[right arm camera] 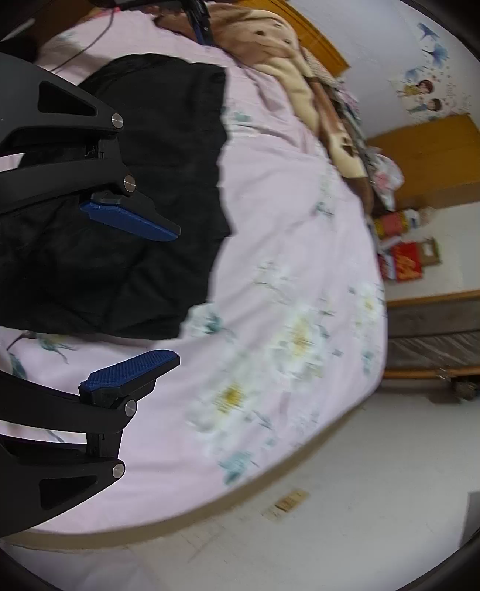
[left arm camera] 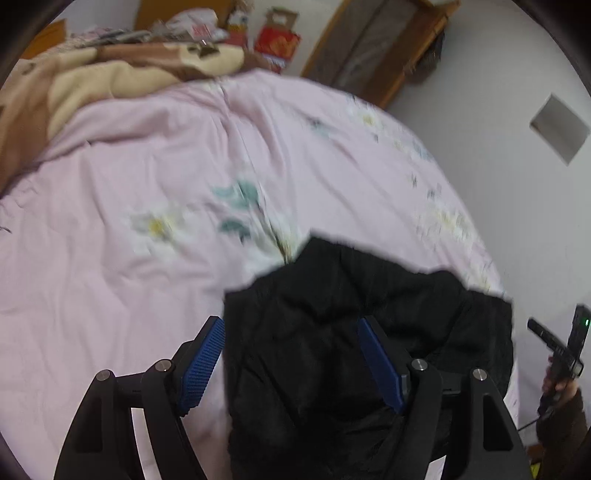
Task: Fold large clothes
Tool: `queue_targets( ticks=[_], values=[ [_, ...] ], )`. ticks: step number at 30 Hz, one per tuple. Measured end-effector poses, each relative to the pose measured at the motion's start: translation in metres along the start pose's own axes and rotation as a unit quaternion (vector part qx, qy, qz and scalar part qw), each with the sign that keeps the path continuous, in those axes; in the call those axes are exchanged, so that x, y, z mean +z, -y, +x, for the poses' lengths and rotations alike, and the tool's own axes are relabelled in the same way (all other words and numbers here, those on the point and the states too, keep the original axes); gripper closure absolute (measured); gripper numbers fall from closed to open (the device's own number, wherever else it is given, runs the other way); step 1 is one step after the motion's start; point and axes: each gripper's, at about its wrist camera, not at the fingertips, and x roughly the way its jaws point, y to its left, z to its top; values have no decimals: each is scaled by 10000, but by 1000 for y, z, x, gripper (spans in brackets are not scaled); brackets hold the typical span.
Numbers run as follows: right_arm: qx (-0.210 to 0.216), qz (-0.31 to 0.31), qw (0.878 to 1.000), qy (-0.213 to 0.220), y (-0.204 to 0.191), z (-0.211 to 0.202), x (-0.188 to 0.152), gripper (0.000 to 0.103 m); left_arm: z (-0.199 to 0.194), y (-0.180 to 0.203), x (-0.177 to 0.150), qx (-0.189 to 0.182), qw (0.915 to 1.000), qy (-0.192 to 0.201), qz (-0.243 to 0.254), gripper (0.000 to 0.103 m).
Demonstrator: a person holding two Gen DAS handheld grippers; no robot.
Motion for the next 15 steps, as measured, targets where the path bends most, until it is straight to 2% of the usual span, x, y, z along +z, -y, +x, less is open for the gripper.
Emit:
queue_targets(
  ticks=[2,4,7,10,11,12,13,14,15],
  values=[
    [181,70,9995,-236,2,22,-6,31,17,3,-4,-14,9998,-195,25,29],
    [345,138,9985,-398,3,38,-10,31,35,3,-4,-90,9994,-316,-70,28],
    [480,253,9978,-375,5,52,-10,32,52,-1,-1,-125,9987,-463,-196,28],
    [544,785,9936,-598,14,67,-8,34,58,-5,1,-127,9976,-558,-399,30],
    [550,924,9922,-633,15,69,-8,47,58,-5,1,-97,9975,-556,-424,34],
    [555,979,9919,-585,15,67,-8,64,58,-4,1,-91,9974,-557,-439,48],
    [552,948,9925,-530,13,64,-8,72,56,-2,1,-132,9975,-561,-414,65],
    [559,812,9942,-419,8,59,-7,85,54,-1,1,-95,9977,-542,-392,71],
    [537,649,9960,-287,3,51,-5,89,48,0,2,-54,9981,-466,-406,80]
  ],
)
